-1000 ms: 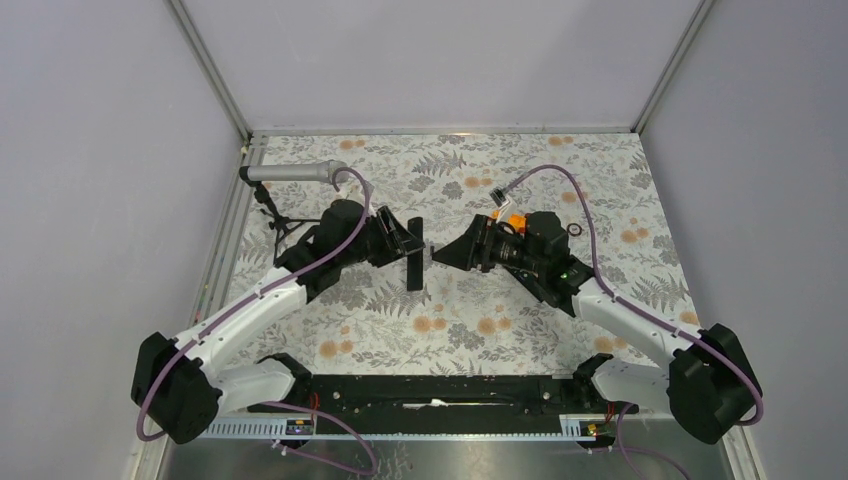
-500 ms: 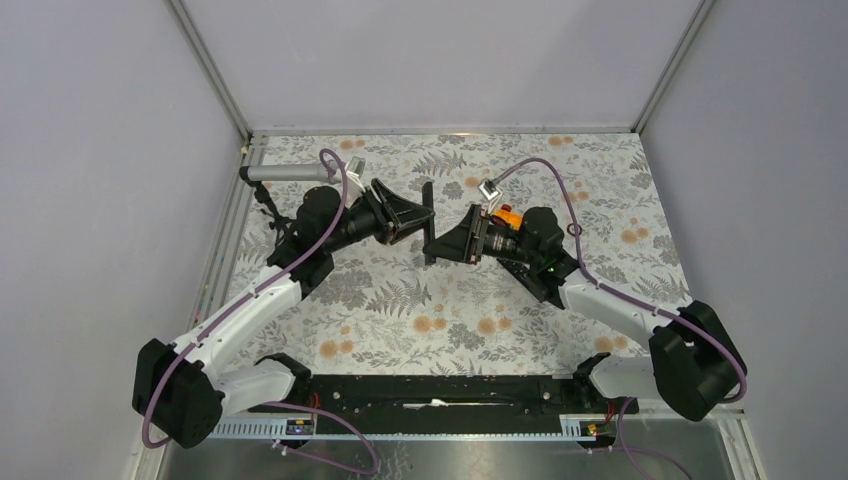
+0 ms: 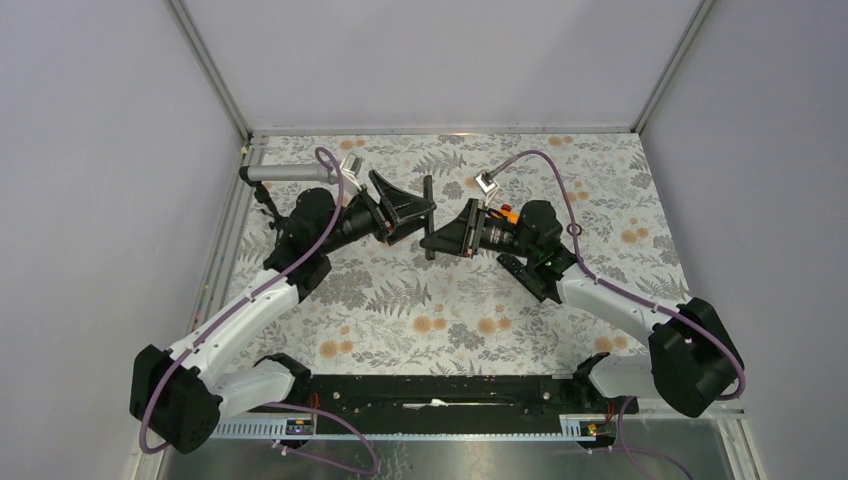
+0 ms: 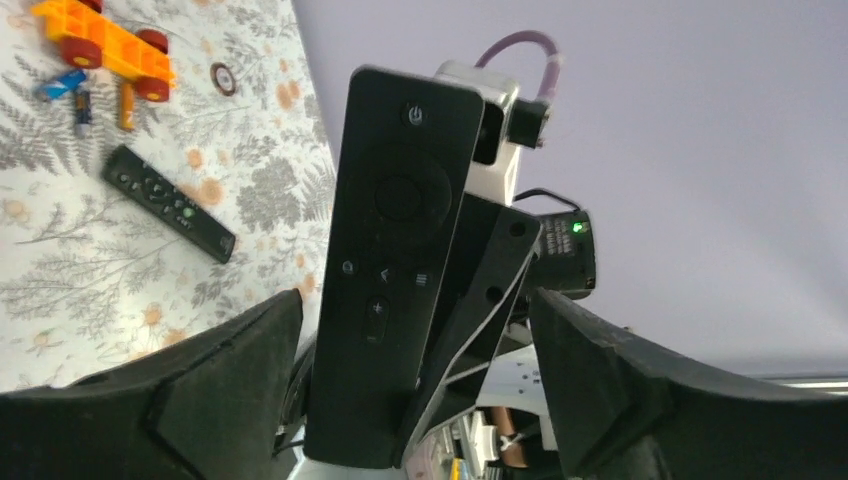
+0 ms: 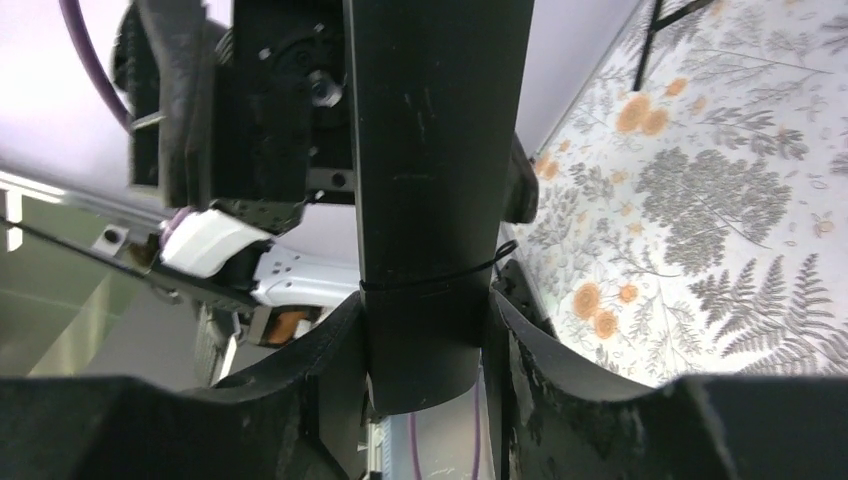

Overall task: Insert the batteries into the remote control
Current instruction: Adjust the remote control.

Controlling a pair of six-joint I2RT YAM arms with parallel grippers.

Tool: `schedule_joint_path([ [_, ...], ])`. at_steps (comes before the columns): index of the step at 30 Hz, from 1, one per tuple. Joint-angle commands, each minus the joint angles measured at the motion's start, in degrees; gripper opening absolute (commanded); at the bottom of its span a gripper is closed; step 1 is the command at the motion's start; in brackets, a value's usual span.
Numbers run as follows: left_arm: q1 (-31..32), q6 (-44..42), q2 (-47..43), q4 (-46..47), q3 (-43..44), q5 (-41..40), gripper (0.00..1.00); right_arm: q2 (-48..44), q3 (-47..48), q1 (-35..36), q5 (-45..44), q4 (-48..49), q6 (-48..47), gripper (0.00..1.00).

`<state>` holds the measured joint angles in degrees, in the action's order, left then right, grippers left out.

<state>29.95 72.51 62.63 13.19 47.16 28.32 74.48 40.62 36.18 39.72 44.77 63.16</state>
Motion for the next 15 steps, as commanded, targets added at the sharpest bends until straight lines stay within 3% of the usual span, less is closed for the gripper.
schedule_joint_path([
  [1,0.1,-7.23,-2.18,-8.63,4.01,-3.19,0.92,-1.86,6.94,1.87,-5.61,-14.43,-13.96,0.26],
  [4,0.1,-15.29,-0.93,-21.98,9.54,-8.57,0.96,-2.68,11.5,5.05,-16.67,-29.96,-27.22,0.26],
  [7,0.1,-19.83,1.72,-30.43,15.03,-12.26,0.95,-2.09,14.53,6.56,-22.21,-38.05,-34.43,0.26],
  [15,0.04,-20.57,8.16,-34.25,20.19,-10.1,0.74,2.31,21.1,11.26,-31.97,-48.93,-43.1,0.25],
])
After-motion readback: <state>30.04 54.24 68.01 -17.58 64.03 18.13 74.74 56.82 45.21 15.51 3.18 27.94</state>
